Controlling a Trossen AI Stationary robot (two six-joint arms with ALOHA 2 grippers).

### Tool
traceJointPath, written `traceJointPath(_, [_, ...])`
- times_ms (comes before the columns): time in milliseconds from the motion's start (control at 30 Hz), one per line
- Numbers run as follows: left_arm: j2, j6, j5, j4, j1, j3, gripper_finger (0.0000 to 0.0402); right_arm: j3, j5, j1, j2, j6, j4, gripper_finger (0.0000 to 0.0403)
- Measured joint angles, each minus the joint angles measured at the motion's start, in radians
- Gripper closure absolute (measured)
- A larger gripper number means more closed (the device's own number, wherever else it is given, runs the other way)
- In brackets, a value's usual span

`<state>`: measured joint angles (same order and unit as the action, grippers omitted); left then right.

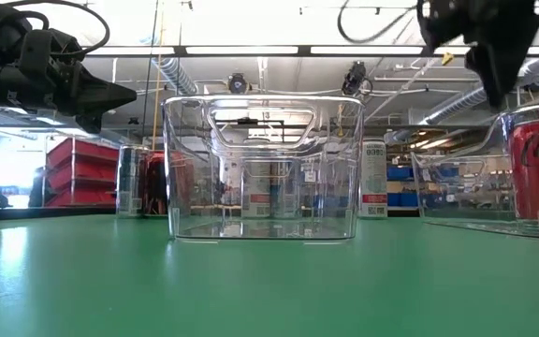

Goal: Sort soda cans
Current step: Put the bottom red-black soda can into the top right transparent bin

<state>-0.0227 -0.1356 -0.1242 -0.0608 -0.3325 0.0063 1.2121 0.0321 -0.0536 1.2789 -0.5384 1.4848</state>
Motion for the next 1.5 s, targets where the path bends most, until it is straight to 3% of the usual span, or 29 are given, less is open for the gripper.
traceJointPath(200, [0.0, 0.0, 0.0, -0.021, 0.0, 0.0, 0.039, 0.043, 0.065, 0.0, 0.0, 0.061, -0.065, 0.0112])
traceJointPath(433, [0.0, 0.0, 0.0, -0.125, 0.0, 0.0, 0.039, 0.043, 0.114, 0.028, 0.0, 0.208, -0.311, 0.0133])
traceJointPath(700, [-0.013, -0.044, 0.017, -0.249, 0.0, 0.003, 0.039, -0.039, 0.139, 0.093, 0.001, 0.374, -0.716, 0.0237])
traceJointPath(767, [-0.042, -0.031, 0.047, -0.201, 0.0, 0.034, 0.039, -0.092, 0.14, 0.111, 0.001, 0.391, -0.815, 0.0269])
traceJointPath(933, [-0.216, -0.031, 0.048, 0.018, 0.0, 0.207, 0.0397, -0.194, 0.14, 0.142, 0.002, 0.425, -1.03, 0.0339])
traceJointPath(1133, [-0.533, -0.025, 0.045, 0.28, 0.0, 0.471, 0.0398, -0.255, 0.135, 0.168, 0.002, 0.464, -1.178, 0.0389])
traceJointPath(1300, [-0.809, -0.023, 0.056, 0.496, -0.001, 0.719, 0.0395, -0.255, 0.134, 0.175, 0.002, 0.464, -1.178, 0.04])
traceJointPath(1500, [-1.09, 0.022, 0.154, 0.827, -0.002, 1.041, 0.037, -0.255, 0.13, 0.164, 0.002, 0.469, -1.177, 0.0385])
